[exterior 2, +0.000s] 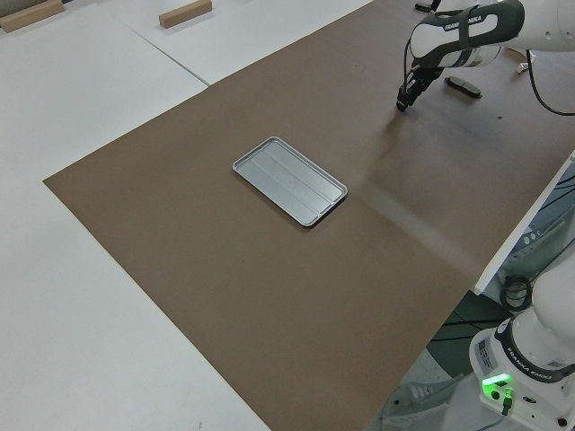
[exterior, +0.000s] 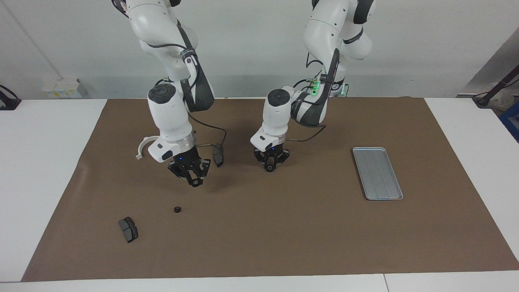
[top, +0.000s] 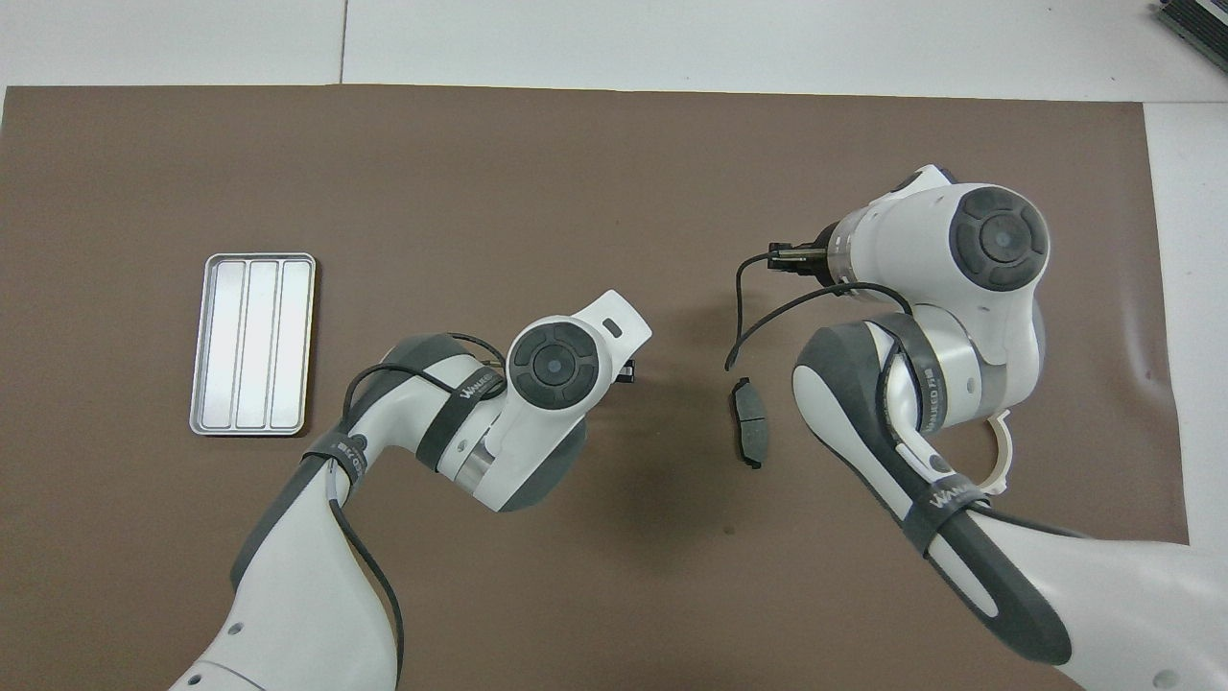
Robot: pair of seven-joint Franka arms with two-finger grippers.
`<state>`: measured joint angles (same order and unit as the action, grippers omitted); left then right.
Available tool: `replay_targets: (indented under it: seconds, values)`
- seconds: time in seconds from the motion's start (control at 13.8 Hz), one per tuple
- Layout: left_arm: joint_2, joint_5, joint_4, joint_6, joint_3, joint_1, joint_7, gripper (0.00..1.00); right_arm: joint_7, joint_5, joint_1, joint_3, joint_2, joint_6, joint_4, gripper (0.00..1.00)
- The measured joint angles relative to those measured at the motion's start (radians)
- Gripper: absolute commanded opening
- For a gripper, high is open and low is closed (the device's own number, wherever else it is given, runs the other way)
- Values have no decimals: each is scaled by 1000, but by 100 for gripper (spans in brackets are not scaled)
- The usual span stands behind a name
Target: Pick bearing gear from pile to tray
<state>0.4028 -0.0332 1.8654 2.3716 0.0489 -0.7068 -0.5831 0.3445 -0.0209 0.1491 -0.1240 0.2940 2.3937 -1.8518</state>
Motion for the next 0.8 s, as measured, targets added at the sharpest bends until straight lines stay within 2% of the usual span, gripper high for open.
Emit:
replay_targets:
  seconds: [0.22,0.36,0.58,0.73,0.8]
  values:
    - [13,0,-147,-133,14,139,32,18,89,0,60,0,30,-9,37,0]
    - [11,0,-176,-173,15,284,149,19,188,-8,119,-1,55,-11,58,0]
    - [-4,23,-160,-208,13,475,381,19,393,-102,217,-1,129,-13,119,0]
    - [-22,71,-110,-211,12,573,556,19,513,-145,280,-1,204,-13,177,0]
    - [-34,86,-75,-205,12,605,620,24,542,-149,300,-1,233,-13,201,0]
